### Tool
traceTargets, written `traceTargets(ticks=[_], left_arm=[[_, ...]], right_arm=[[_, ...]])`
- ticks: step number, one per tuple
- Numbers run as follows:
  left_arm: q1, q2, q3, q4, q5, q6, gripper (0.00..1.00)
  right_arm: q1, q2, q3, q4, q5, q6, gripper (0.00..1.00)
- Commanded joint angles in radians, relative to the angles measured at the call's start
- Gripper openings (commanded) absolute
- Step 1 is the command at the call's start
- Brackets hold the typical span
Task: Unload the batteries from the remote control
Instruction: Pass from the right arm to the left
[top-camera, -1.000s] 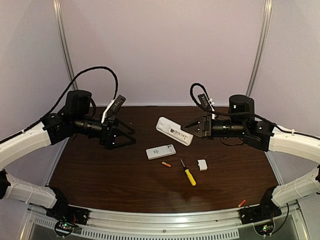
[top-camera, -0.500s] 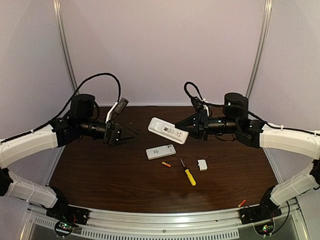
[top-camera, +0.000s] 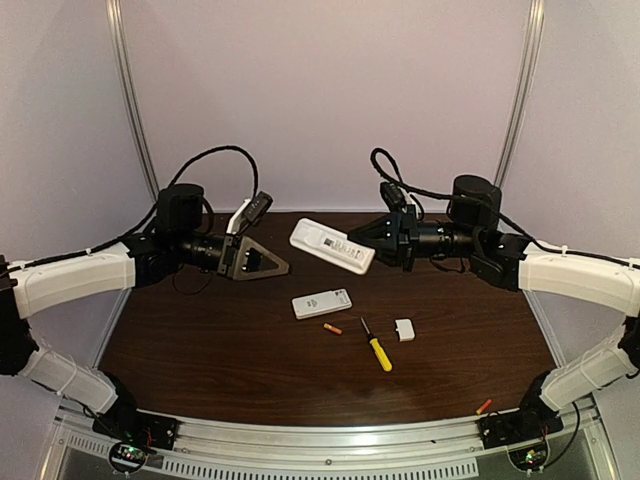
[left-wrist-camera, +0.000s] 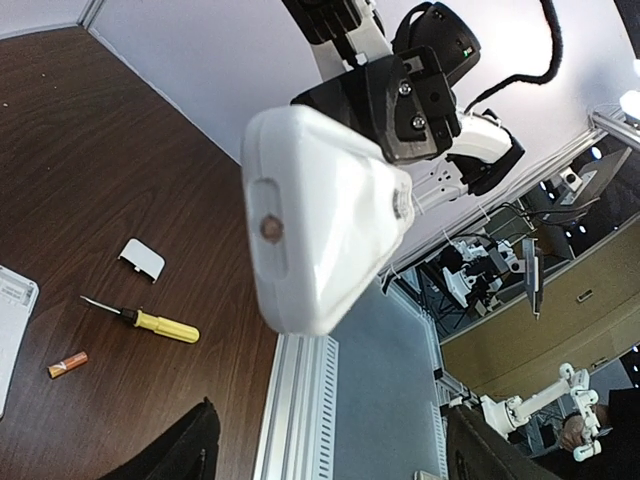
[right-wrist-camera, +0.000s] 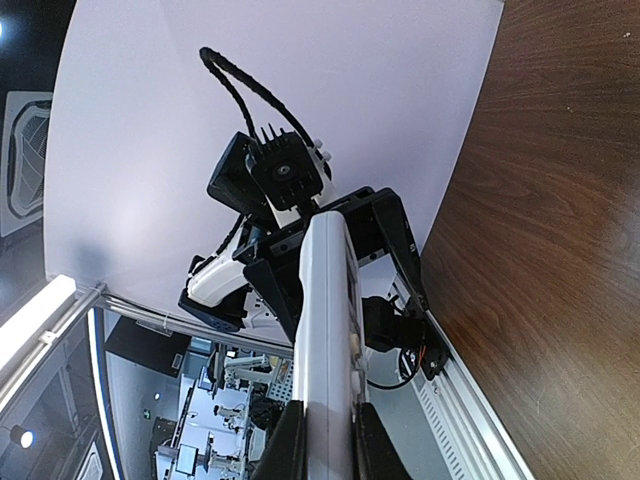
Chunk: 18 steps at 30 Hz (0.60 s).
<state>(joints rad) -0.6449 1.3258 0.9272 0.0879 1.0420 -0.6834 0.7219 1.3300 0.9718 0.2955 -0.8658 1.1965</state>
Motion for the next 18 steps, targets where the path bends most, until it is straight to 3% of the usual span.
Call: traceTargets(ticks=[1, 11, 18], left_arm=[[0.007, 0.032, 0.056, 0.123, 0.064, -0.054, 0.79], [0.007, 0.090, 0.102, 0.179, 0.137, -0.111, 0.77], [0.005, 0.141, 0.142, 0.230, 0.181, -0.163, 0.70]], right_arm=[[-0.006, -0.012, 0.026, 0.066, -0.027, 0.039, 0.00], [-0.003, 0.002, 0.037, 0.056, -0.101, 0.052, 0.00], [0.009, 0.028, 0.060, 0.055, -0.148, 0.055, 0.00]])
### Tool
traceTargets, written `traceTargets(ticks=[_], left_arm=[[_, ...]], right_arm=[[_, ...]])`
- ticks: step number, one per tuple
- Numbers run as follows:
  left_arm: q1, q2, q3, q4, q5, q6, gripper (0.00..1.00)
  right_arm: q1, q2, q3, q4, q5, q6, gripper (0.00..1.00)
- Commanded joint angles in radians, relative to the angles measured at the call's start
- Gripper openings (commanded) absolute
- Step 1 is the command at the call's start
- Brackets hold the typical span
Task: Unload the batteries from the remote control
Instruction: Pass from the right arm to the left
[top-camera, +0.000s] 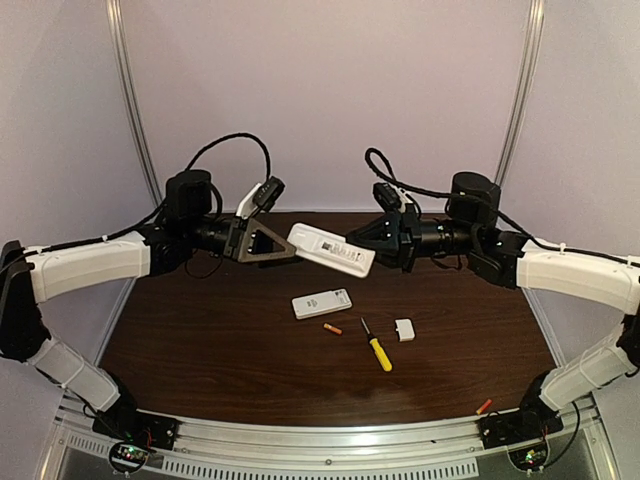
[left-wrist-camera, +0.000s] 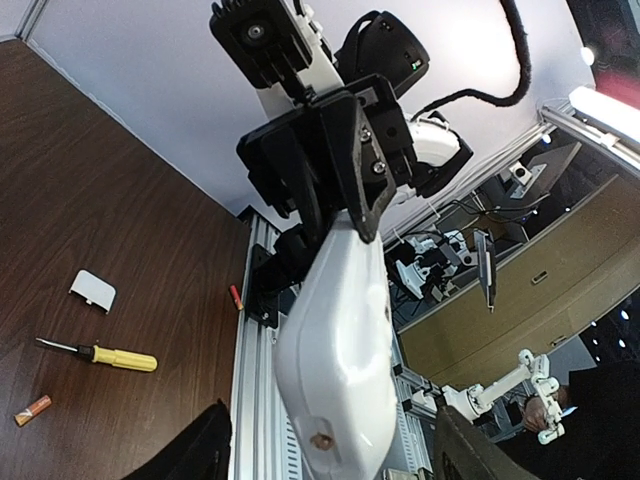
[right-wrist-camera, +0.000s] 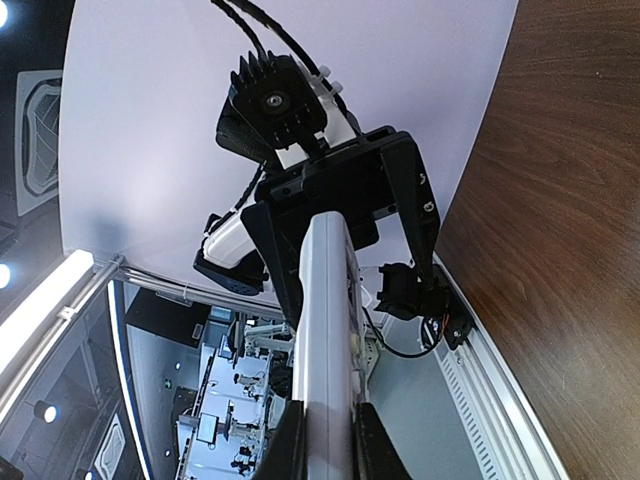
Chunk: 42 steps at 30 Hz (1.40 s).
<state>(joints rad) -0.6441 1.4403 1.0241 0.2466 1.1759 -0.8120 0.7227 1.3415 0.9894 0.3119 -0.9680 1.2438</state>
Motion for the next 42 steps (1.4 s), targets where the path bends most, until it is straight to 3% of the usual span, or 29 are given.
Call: traceTargets(ticks=[1, 13, 20, 25, 29, 31, 38, 42], left_arm=[[0.004, 0.031, 0.049, 0.077, 0.049, -0.040, 0.69], [-0.020, 0.062, 0.060, 0.106, 0.073, -0.085, 0.59], [-0.035, 0.071, 0.070, 0.113, 0.060, -0.096, 0.45], [-0.035, 0.069, 0.067, 0.125, 0.065, -0.112, 0.46], [-0.035, 0.068, 0.063, 0.139, 0.067, -0.121, 0.55], [-0.035, 0.067, 0.057, 0.156, 0.071, -0.132, 0.55], [-0.035, 0.066, 0.046, 0.159, 0.082, -0.134, 0.40], [-0.035, 0.067, 0.041, 0.158, 0.083, -0.135, 0.17]], right_arm=[[0.009, 0.019, 0.044, 0.038, -0.048, 0.005, 0.00], [0.025, 0.057, 0.074, 0.011, -0.058, -0.022, 0.00], [0.032, 0.079, 0.099, 0.000, -0.074, -0.033, 0.00], [0.032, 0.086, 0.116, -0.026, -0.093, -0.051, 0.00], [0.033, 0.090, 0.129, -0.079, -0.100, -0.090, 0.00], [0.031, 0.089, 0.130, -0.082, -0.100, -0.095, 0.00], [0.033, 0.092, 0.134, -0.088, -0.098, -0.101, 0.00], [0.033, 0.093, 0.134, -0.091, -0.096, -0.105, 0.00]])
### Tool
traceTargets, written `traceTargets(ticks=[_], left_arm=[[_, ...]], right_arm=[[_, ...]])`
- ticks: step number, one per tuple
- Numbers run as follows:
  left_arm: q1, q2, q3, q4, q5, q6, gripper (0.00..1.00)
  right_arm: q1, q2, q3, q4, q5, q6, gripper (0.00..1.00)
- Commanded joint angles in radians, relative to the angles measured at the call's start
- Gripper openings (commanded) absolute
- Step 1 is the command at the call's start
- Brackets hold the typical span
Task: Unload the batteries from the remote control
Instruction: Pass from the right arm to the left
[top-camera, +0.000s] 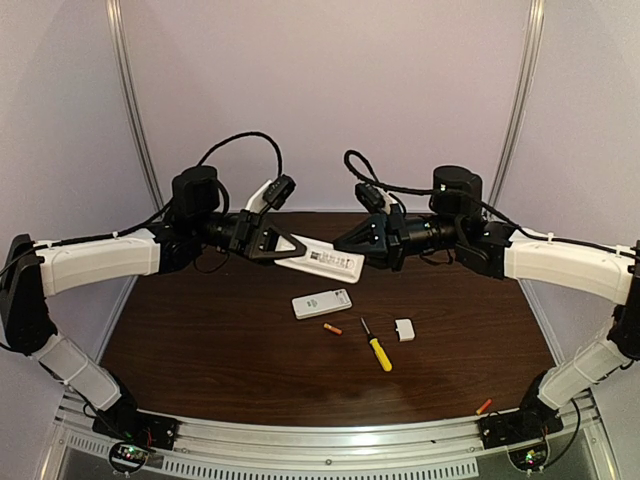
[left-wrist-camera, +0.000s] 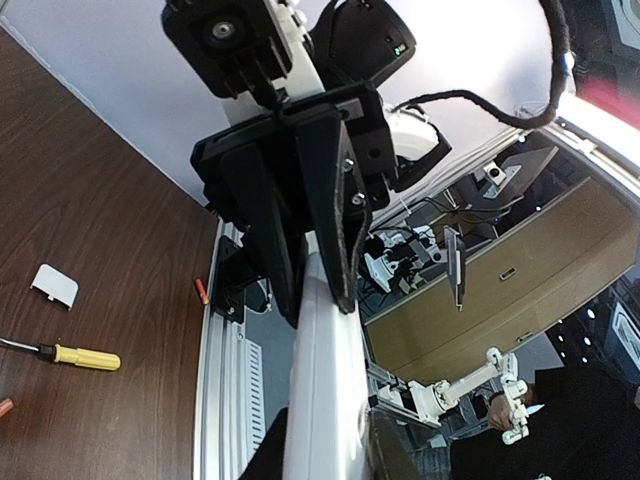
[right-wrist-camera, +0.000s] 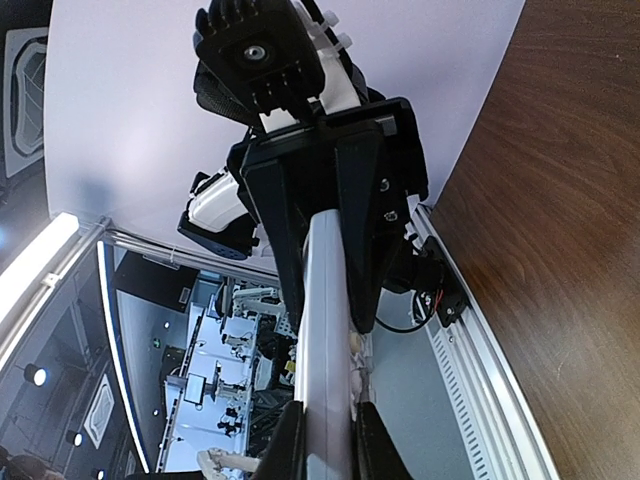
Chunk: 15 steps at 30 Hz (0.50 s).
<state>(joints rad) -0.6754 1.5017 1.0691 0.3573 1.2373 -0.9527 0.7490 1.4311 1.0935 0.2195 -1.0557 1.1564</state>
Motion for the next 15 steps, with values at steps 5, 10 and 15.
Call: traceTargets(ticks=[5, 10, 15], left_arm=[[-0.004, 0.002, -0.010, 0.025, 0.022, 0.018, 0.00], [-0.004, -0.018, -0.003, -0.057, -0.009, 0.068, 0.00], [-0.003, -0.049, 0.042, -0.291, -0.094, 0.230, 0.00]], right_arm=[[0.007, -0.005, 0.033, -0.022, 0.050, -0.052, 0.00], [0.003, -0.013, 0.071, -0.189, 0.185, -0.172, 0.28], [-0.011, -0.047, 0.096, -0.379, 0.389, -0.286, 0.53]])
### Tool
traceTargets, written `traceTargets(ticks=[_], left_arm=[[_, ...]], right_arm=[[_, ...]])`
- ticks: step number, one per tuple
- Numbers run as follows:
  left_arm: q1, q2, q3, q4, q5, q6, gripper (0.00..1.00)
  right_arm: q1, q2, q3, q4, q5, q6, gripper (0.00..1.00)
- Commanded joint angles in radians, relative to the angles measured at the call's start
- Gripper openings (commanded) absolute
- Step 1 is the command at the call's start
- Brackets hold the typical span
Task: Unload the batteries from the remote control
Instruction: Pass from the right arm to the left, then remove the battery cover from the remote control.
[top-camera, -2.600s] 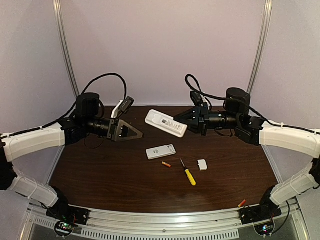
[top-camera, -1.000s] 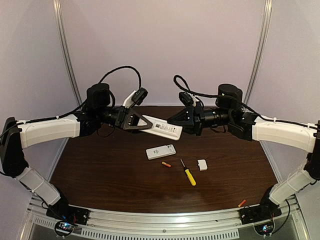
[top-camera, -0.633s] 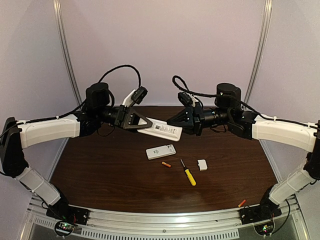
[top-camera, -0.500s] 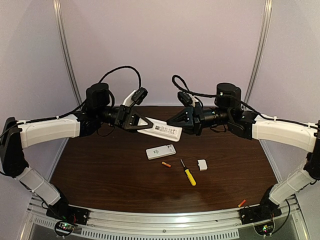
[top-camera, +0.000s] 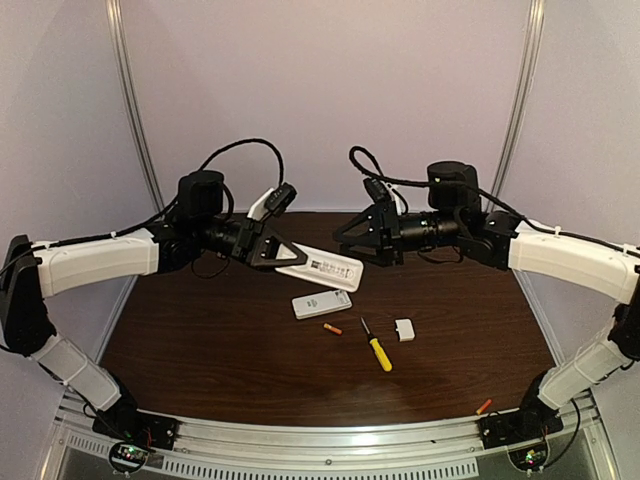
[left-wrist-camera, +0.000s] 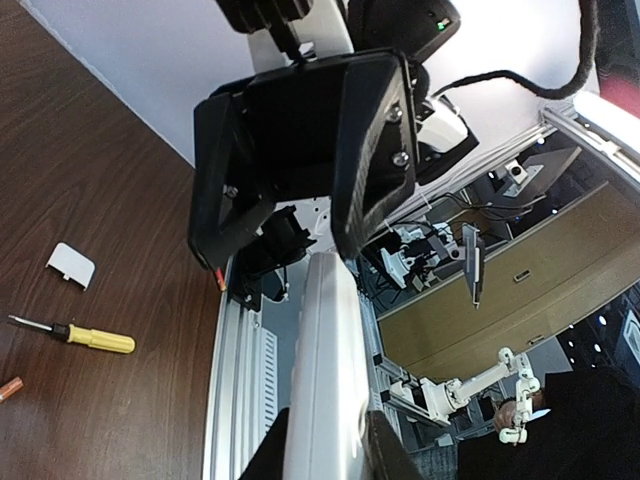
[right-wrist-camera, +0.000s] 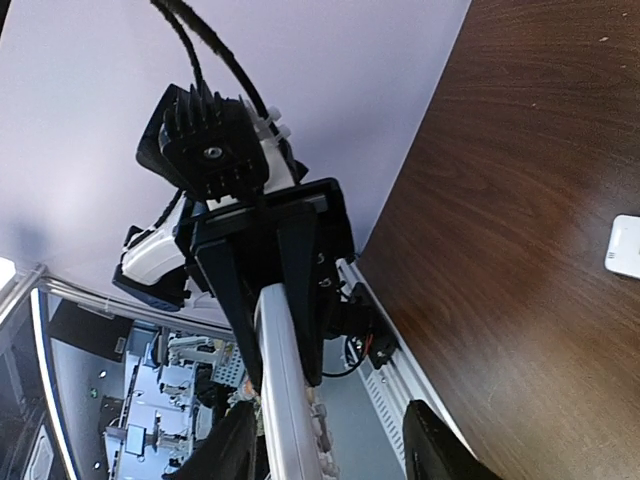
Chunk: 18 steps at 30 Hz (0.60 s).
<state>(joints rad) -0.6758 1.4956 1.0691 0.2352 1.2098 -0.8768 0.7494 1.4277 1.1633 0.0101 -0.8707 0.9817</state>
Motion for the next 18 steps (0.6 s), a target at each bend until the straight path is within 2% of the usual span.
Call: traceTargets(ticks=[1, 4, 7, 10, 12, 15, 18], left_arm=[[-0.002, -0.048, 0.051, -0.208, -0.088, 0.181, 0.00], [0.011, -0.059, 0.050, -0.262, -0.142, 0.205, 0.00], [0.034, -0.060, 0.051, -0.266, -0.191, 0.168, 0.00], [0.035, -0.078, 0.055, -0.288, -0.289, 0.165, 0.00], [0.035, -0.094, 0.063, -0.337, -0.385, 0.192, 0.00], [0.035, -0.097, 0.115, -0.499, -0.583, 0.240, 0.00], [0.041, -0.090, 0.150, -0.579, -0.672, 0.251, 0.00]], right_arm=[[-0.015, -0.056, 0.026, -0.198, 0.242, -0.136, 0.57], [-0.033, -0.085, 0.044, -0.298, 0.342, -0.193, 0.64], [-0.053, -0.110, 0.061, -0.365, 0.423, -0.239, 0.73], [-0.064, -0.128, 0.053, -0.403, 0.502, -0.280, 0.90], [-0.077, -0.137, 0.033, -0.402, 0.537, -0.289, 0.98], [-0.103, -0.128, 0.034, -0.440, 0.575, -0.315, 1.00], [-0.115, -0.097, 0.063, -0.496, 0.620, -0.385, 1.00]])
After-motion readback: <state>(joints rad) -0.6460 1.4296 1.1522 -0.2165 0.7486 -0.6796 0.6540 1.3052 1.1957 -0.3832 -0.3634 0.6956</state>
